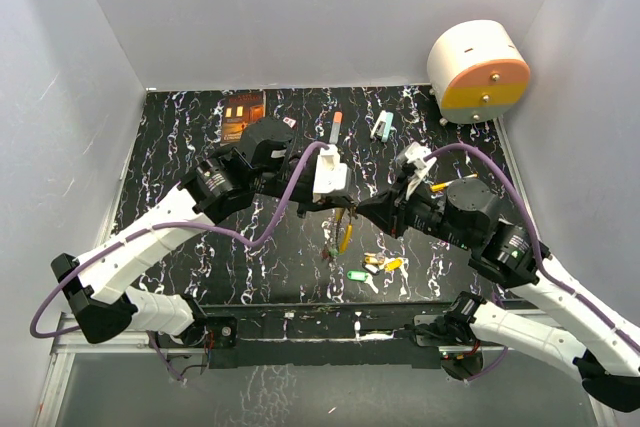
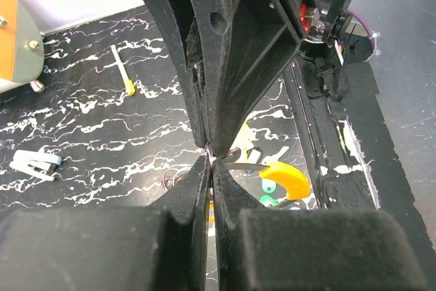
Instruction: Put the keys on the keyring
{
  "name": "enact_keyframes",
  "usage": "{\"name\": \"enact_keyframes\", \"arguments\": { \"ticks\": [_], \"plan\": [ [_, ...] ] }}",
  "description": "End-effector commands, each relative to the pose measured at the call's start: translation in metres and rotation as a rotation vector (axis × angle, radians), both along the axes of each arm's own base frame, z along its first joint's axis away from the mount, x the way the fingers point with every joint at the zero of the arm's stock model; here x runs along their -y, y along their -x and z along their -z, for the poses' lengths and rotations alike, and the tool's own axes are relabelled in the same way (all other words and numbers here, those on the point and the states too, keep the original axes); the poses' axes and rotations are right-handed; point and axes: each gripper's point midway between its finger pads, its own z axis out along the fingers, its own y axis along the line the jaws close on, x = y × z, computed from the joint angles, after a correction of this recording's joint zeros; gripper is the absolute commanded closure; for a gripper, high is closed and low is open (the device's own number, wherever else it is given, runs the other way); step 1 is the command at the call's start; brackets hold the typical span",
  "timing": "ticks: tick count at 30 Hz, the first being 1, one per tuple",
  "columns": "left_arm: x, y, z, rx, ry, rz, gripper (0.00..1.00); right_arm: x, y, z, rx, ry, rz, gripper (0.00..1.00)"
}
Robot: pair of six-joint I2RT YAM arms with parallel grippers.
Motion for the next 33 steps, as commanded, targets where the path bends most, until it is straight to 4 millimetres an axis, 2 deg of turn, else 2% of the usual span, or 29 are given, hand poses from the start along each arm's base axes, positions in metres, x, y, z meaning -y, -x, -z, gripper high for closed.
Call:
{"name": "enact_keyframes", "arguments": {
  "ticks": [1,11,15,24,33],
  "plan": [
    [-0.009,0.029,-0.033,0.042,0.103,0.112,1.00,0.008,-0.014,-0.023,0.043,-0.048,0.091,0.92],
    [-0.015,0.034,-0.023,0.074,0.072,0.151,1.00,0.008,-0.014,-0.049,0.058,-0.097,0.100,0.92],
    [-0.017,0.038,-0.023,0.091,0.076,0.175,1.00,0.007,-0.015,-0.051,0.060,-0.099,0.100,0.92],
    [-0.019,0.008,-0.008,0.155,0.016,0.037,1.00,0.003,0.001,-0.064,0.042,-0.128,0.024,0.92],
    [-0.016,-0.007,0.000,0.160,-0.008,-0.028,1.00,-0.003,0.009,-0.054,-0.033,-0.089,-0.025,0.92]
  ]
}}
